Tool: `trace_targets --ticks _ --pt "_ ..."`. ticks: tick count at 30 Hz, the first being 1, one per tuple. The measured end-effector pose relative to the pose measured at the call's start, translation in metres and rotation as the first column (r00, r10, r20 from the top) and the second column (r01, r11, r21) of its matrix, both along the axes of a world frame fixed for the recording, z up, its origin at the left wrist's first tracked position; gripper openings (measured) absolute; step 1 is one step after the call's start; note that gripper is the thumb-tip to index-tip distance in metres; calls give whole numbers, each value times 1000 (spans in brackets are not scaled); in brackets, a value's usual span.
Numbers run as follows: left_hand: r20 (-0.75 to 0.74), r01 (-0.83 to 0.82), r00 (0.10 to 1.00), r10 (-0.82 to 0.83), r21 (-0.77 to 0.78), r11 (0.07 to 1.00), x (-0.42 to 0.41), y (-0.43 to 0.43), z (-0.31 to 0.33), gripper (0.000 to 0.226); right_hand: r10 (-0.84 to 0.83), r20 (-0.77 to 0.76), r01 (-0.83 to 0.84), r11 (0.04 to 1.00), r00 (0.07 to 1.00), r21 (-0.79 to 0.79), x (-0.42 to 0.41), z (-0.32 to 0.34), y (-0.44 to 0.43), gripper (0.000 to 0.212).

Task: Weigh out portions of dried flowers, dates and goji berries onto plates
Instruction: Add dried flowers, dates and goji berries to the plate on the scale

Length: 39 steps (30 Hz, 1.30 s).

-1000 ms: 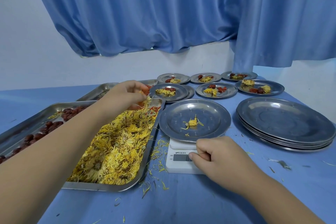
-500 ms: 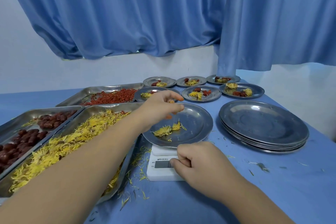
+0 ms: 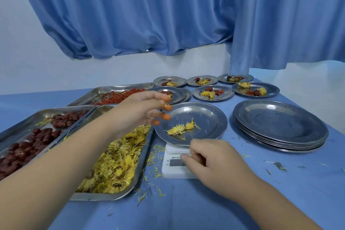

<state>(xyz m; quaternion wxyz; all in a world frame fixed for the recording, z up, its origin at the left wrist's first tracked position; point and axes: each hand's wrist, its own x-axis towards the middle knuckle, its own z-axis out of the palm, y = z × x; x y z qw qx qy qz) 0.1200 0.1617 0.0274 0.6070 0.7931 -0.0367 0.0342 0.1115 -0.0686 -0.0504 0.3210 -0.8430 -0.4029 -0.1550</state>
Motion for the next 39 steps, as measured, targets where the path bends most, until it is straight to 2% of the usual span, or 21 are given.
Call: trace_targets --ticks 3,7,13,15,18,22,25,28,31,34,36,39 --pt "-25 16 1000 -14 86 996 -17 24 -2 23 -18 46 16 998 999 55 -6 3 8 29" --pt "-32 -27 999 33 149 989 -35 61 1 20 -35 168 33 999 985 15 -7 19 39 17" --pt "1 -236 970 243 240 941 -46 136 25 19 34 288 -15 998 957 -66 0 31 88 24" --pt "21 -298 951 308 321 899 -51 162 31 18 55 299 -36 997 953 -67 0 22 95 32" --pt "83 -405 900 428 524 750 -58 203 34 17 107 344 -73 991 933 -111 -3 5 97 32" --pt "106 -475 841 530 613 631 -62 246 19 15 102 372 -64 992 923 -112 1 -3 97 35" --pt "85 -406 839 537 755 515 -55 263 -8 15 88 365 -51 993 927 -109 3 -4 98 36" --pt "19 -246 871 490 882 403 -44 274 -36 32 95 360 -55 991 928 -120 3 -4 99 34" --pt "-38 -175 874 484 905 387 -34 278 -50 53 97 352 -63 992 931 -108 3 -5 100 34" --pt "-100 -133 828 552 921 367 -29 285 -51 67 88 332 -71 996 939 -62 3 -5 100 35" --pt "-113 -120 812 573 928 353 -30 290 -52 66 90 323 -80 996 942 -44 3 -5 99 35" --pt "-60 -148 821 567 938 313 -33 298 -59 47 98 303 -94 995 948 -30 5 -6 98 35"
